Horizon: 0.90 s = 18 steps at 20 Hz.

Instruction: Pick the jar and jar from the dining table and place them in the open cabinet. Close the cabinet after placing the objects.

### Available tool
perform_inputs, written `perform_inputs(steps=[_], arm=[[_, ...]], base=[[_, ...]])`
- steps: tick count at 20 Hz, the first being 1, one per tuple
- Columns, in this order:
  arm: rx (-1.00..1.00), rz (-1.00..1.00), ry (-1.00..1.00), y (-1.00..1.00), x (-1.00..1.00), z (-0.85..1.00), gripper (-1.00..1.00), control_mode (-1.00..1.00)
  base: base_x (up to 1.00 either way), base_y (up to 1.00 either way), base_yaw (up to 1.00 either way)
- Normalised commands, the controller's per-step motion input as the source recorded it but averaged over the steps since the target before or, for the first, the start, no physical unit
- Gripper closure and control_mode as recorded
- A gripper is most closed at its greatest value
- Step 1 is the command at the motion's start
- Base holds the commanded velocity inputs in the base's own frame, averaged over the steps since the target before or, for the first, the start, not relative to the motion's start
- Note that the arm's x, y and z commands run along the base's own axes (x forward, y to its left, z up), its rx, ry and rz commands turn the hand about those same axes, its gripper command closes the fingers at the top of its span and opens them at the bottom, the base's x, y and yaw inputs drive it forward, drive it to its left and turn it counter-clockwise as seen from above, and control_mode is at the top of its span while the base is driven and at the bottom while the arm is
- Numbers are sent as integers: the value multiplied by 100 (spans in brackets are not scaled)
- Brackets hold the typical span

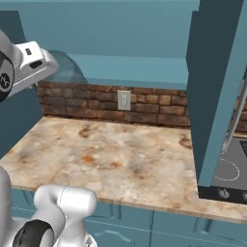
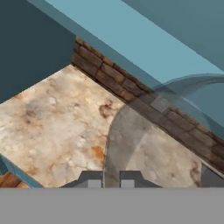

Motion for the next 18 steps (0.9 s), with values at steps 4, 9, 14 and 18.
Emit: perform_inputs(steps=[4,9,14,18], arm=[[-1,10,-4,-14,11,34,100,-100],[-3,7,-2,-5,12,43,100,-100],[-5,7,-3,-4,15,28,100,-100],[-8,8,-6,-9,26,2,100,-100]], base=[[0,0,0],[0,0,0],[0,0,0],[0,0,0]])
